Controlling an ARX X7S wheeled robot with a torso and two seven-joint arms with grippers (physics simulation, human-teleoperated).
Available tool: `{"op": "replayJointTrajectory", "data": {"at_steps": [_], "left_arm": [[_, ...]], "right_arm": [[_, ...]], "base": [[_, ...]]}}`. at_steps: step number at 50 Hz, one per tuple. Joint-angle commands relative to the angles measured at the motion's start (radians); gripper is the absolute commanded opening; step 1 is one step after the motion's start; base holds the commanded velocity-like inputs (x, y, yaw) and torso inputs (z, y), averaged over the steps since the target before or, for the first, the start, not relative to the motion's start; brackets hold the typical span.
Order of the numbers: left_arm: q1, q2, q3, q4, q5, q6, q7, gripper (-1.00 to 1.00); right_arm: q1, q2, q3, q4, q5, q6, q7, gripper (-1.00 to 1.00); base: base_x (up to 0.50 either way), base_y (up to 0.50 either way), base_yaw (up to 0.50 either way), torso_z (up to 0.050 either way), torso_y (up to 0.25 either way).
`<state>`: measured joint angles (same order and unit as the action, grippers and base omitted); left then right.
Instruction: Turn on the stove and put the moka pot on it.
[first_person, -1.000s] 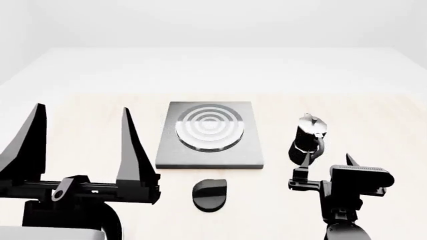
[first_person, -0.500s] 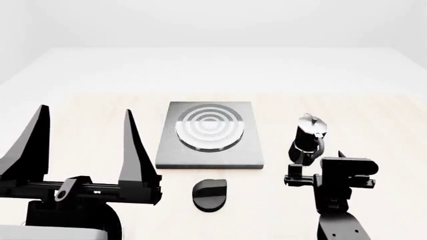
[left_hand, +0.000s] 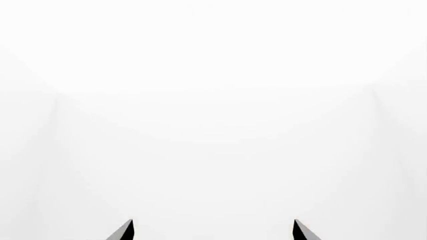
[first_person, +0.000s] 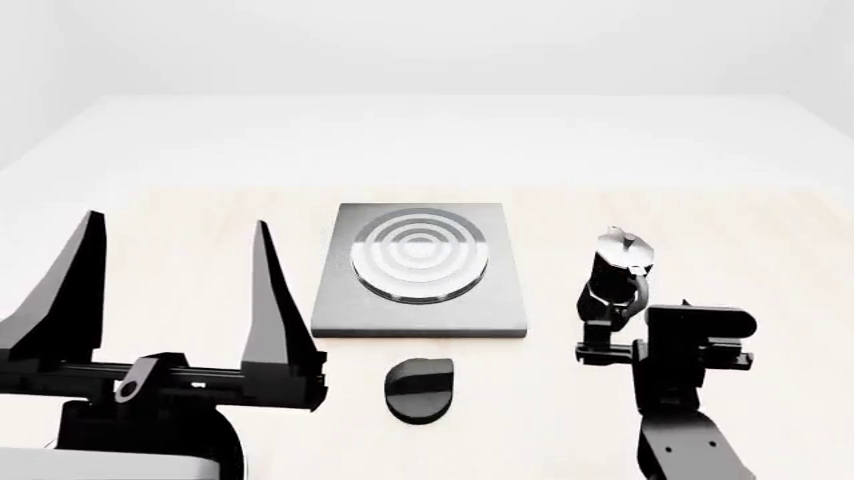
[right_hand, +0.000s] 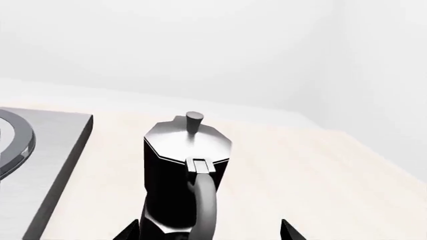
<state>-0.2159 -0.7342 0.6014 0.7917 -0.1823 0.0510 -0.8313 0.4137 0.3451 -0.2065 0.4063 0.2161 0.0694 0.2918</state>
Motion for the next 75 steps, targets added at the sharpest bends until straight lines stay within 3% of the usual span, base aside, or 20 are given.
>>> {"op": "replayJointTrajectory", "data": {"at_steps": [1, 75], "left_arm": [[-0.004, 0.003, 0.002, -0.004, -0.003, -0.001, 0.005, 1.0], [-0.005, 0.014, 0.008, -0.015, -0.006, -0.003, 0.019, 1.0]], "right_arm": [[0.025, -0.004, 0.0, 0.055, 0.001, -0.011, -0.005, 1.0], [0.178, -0.053, -0.041, 0.404, -0.037, -0.139, -0.032, 1.0]], "base": [[0.0, 0.0, 0.0, 0.0, 0.0], [0.0, 0.0, 0.0, 0.0, 0.0]]}}
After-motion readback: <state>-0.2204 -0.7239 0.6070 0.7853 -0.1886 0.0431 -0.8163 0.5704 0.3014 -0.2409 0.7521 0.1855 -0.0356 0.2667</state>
